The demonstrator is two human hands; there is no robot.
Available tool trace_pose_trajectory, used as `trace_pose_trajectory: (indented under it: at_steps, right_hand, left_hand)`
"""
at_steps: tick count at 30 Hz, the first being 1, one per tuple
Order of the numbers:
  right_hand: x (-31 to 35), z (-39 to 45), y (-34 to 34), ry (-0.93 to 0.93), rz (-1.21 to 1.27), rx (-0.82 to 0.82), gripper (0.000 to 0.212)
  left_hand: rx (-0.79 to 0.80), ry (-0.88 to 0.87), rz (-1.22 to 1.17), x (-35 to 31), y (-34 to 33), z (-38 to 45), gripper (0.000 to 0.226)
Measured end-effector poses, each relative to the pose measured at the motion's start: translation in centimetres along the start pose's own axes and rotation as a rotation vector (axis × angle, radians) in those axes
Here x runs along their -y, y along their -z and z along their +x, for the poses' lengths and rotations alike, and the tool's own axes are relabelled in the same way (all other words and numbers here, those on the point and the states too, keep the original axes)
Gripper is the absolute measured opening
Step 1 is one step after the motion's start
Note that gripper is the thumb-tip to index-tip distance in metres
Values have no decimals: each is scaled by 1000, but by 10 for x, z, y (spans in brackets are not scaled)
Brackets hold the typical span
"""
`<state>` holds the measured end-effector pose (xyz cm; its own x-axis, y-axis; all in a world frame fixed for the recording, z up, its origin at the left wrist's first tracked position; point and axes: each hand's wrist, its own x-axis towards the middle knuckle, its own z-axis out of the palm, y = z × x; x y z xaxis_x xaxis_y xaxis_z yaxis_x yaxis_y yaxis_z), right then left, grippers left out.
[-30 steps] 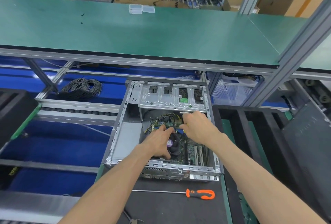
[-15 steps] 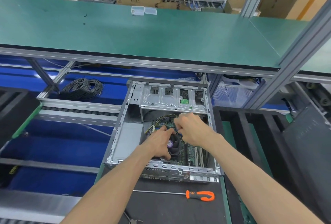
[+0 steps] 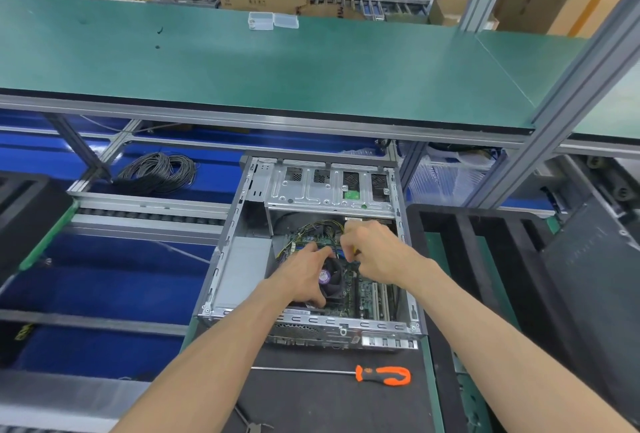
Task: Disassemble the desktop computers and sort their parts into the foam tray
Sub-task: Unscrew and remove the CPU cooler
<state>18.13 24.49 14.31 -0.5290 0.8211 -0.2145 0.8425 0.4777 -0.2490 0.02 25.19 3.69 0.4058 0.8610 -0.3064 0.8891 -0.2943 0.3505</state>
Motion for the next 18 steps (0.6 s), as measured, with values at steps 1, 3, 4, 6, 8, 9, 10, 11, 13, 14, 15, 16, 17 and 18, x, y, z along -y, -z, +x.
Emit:
trace_pose_trajectory:
  at_steps: [1, 3, 4, 6, 8, 9, 10, 11, 13, 14, 15, 16, 17, 18]
  right_hand:
    - [0, -1, 0, -7, 14, -9, 23]
    - [-2, -2, -3, -83, 33, -71, 25]
    - [-3, -1, -5, -137, 35, -102, 29]
    - [-1, 0, -6, -204, 18, -129, 24]
    - [2, -1, -9, -166, 34, -136, 17]
    - [2, -4, -9, -141, 48, -138, 14]
    - [1, -7, -9, -115, 63, -144, 11]
    - [-2, -10, -10, -97, 78, -153, 10]
    - [-7, -18, -12, -98, 134, -192, 10]
    - [-8, -22, -13, -108, 171, -211, 11]
    - [-9, -26, -14, -114, 201, -219, 12]
    - [-10, -28, -16, -111, 219, -218, 14]
    - [-9, -31, -18, -103, 226, -209, 14]
    - [-7, -32, -19, -94, 227, -199, 14]
  left_hand:
    - [-2, -1, -4, 0, 0, 0, 98]
    - [-5, -1, -11, 1, -1, 0, 99]
    - [-6, -1, -12, 1, -1, 0, 99]
    - [-7, -3, -14, 1, -1, 1, 100]
    - [-9, -5, -12, 1, -2, 1, 100]
    - [-9, -5, -10, 1, -2, 1, 100]
    - [-7, -4, -9, 2, -2, 2, 100]
    - [-6, -5, -10, 2, -2, 2, 100]
    - [-8, -6, -17, 2, -2, 2, 99]
    - [-9, -7, -18, 2, -2, 2, 98]
    - [-8, -10, -17, 2, -2, 2, 97]
    - [-8, -12, -16, 3, -2, 2, 96]
    - [-8, -15, -14, 3, -3, 2, 96]
    - [-8, -15, -13, 3, -2, 2, 95]
